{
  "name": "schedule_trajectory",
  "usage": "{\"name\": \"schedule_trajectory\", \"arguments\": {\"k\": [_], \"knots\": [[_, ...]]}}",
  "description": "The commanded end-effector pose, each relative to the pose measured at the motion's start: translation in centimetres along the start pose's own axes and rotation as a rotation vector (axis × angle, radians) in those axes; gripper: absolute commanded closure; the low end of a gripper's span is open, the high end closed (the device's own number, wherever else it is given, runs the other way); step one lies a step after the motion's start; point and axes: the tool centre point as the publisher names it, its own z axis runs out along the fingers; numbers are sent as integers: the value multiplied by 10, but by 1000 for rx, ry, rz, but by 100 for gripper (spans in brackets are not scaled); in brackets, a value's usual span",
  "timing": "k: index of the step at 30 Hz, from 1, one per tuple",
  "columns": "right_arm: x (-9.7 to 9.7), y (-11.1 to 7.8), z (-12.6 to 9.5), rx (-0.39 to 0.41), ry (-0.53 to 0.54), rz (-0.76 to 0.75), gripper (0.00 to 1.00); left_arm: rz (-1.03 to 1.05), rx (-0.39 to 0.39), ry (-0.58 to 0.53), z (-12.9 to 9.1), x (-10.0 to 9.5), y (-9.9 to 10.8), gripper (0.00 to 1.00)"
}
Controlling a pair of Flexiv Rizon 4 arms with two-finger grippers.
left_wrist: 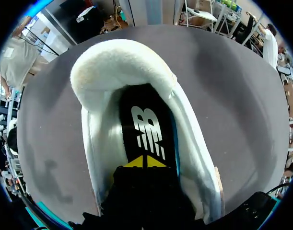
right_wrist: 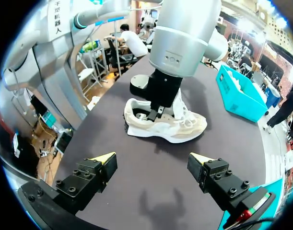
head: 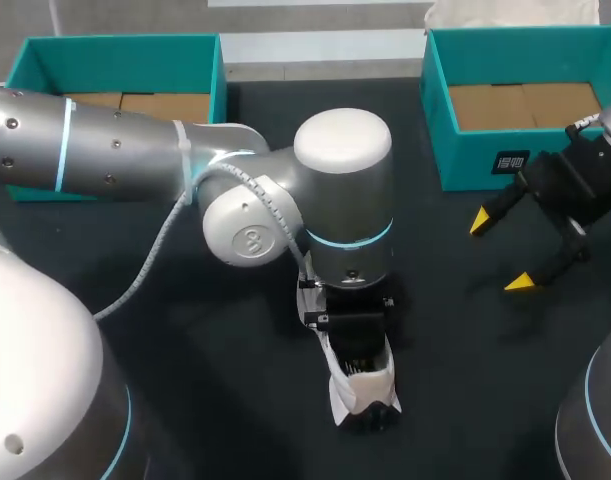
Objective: Take the shoe out of the shoebox, open the shoe tongue, remove and reinsert the insole, then place the shoe into the shoebox
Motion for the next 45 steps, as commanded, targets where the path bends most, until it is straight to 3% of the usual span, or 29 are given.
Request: {"name": "schedule_trajectory", "arguments": {"k": [1, 12, 26, 35, 45], "knots": [[0, 0, 1, 3, 0, 1, 0, -27, -3, 16, -6, 8, -7, 100], [0, 0, 1, 3, 0, 1, 0, -141, -42, 29, -35, 13, -20, 100], [0, 0, 1, 3, 0, 1, 0, -248, -55, 79, -65, 10, -12, 100], [0, 0, 1, 3, 0, 1, 0, -225, -196, 74, -67, 9, -11, 100], [0, 0, 1, 3, 0, 1, 0, -289, -144, 57, -86, 1, 3, 100]]}}
